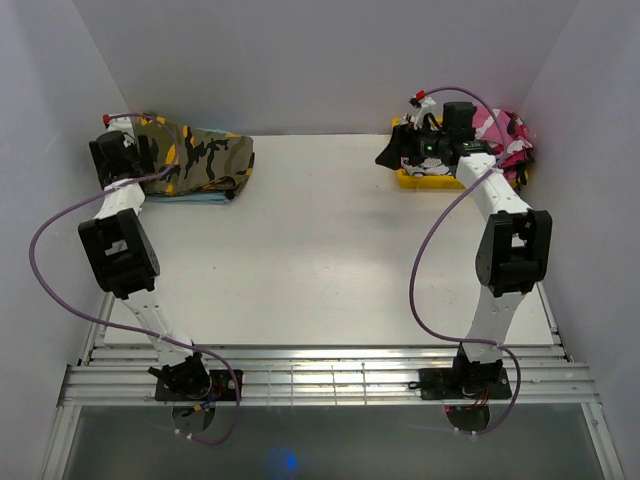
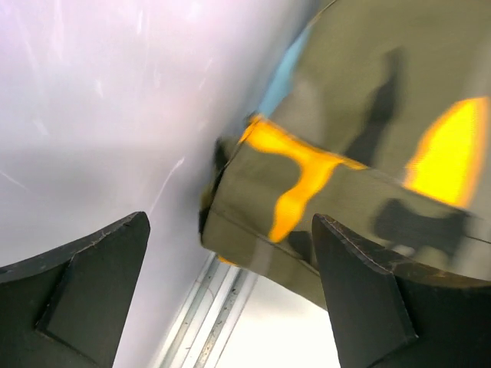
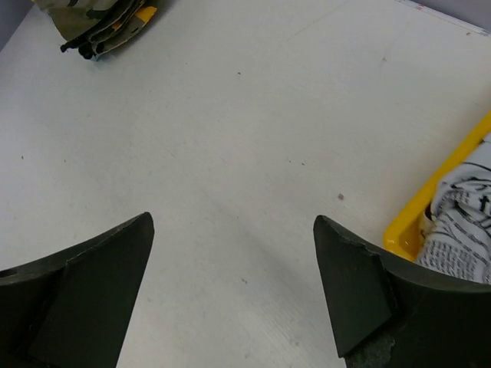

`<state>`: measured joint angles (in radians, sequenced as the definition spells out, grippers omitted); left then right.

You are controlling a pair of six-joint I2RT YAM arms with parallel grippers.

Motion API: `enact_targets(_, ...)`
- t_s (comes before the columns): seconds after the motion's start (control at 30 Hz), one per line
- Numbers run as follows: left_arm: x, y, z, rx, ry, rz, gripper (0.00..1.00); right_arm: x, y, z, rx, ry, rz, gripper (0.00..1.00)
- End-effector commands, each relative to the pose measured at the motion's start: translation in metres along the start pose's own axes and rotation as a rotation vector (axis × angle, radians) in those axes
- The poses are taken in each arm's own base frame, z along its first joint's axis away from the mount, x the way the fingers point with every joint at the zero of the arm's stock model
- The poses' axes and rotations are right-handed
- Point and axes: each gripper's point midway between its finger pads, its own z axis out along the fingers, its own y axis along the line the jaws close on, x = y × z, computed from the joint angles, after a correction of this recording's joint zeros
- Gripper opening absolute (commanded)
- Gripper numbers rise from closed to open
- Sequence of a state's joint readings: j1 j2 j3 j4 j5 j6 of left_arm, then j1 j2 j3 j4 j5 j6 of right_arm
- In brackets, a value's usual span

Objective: Fold and stack the trousers
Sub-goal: Neatly place the folded trousers to the corner

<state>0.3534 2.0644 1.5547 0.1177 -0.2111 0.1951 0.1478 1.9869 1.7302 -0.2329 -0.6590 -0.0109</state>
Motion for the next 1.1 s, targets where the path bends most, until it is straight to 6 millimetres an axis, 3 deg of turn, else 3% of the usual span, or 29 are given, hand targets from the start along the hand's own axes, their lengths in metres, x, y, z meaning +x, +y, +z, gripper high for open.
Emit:
enact_targets(0.0,-0.051,-0.011,-0.045,0.172,-0.042,0.06,0.98,-0.022,0.017,-0.055,0.005,-0.032,-0.067,0.9)
enact_targets(0.03,-0.05,-0.018,-0.054,0.227,-0.035,0.07,0.98,-0.016,0.009,-0.063,0.017,-0.024,-0.048,0.9)
enact_targets(0.07,-0.052,-0.04,-0.062,0.357,-0.043,0.075,0.94,-0.013,0.007,-0.068,0.021,-0.018,-0.045,0.9)
enact_targets(0.1,-0.048,-0.052,-0.068,0.433,-0.023,0.077,0.91,-0.011,0.008,-0.075,0.028,-0.013,-0.035,0.9)
enact_targets(0.13,-0.031,-0.066,-0.074,0.515,0.038,0.072,0.88,-0.005,0.003,-0.081,0.038,-0.004,-0.021,0.9)
enact_targets(0.17,-0.03,-0.084,-0.083,0.623,0.037,0.071,0.83,-0.002,0.002,-0.084,0.041,-0.001,-0.017,0.9)
enact_targets(0.27,-0.004,-0.12,-0.099,0.793,0.072,0.182,0.86,0.01,0.003,-0.092,0.04,0.024,0.005,0.9)
enact_targets(0.3,0.011,-0.131,-0.103,0.835,0.086,0.22,0.88,0.012,-0.005,-0.101,0.06,0.018,0.017,0.9)
enact_targets(0.33,0.021,-0.143,-0.107,0.881,0.075,0.327,0.88,0.016,-0.006,-0.103,0.061,0.024,0.029,0.9)
enact_targets(0.4,0.044,-0.152,-0.1,0.899,0.104,0.402,0.91,0.026,-0.005,-0.104,0.057,0.037,0.043,0.9)
enact_targets(0.57,0.051,-0.174,-0.072,0.943,0.088,0.462,0.93,0.042,-0.004,-0.108,0.061,0.057,0.053,0.9)
enact_targets(0.6,0.069,-0.186,-0.065,0.967,0.128,0.464,0.93,0.046,-0.003,-0.109,0.061,0.063,0.058,0.9)
enact_targets(0.63,0.061,-0.2,-0.066,0.983,0.123,0.489,0.91,0.047,-0.005,-0.112,0.068,0.064,0.061,0.9)
enact_targets(0.83,0.084,-0.269,-0.071,1.054,0.173,0.541,0.83,0.047,-0.018,-0.138,0.124,0.053,0.073,0.9)
enact_targets(0.93,0.068,-0.287,-0.075,1.063,0.158,0.491,0.82,0.047,-0.018,-0.153,0.136,0.044,0.076,0.9)
enact_targets(1.07,0.041,-0.285,-0.081,1.036,0.128,0.446,0.87,0.049,-0.012,-0.166,0.136,0.051,0.065,0.9)
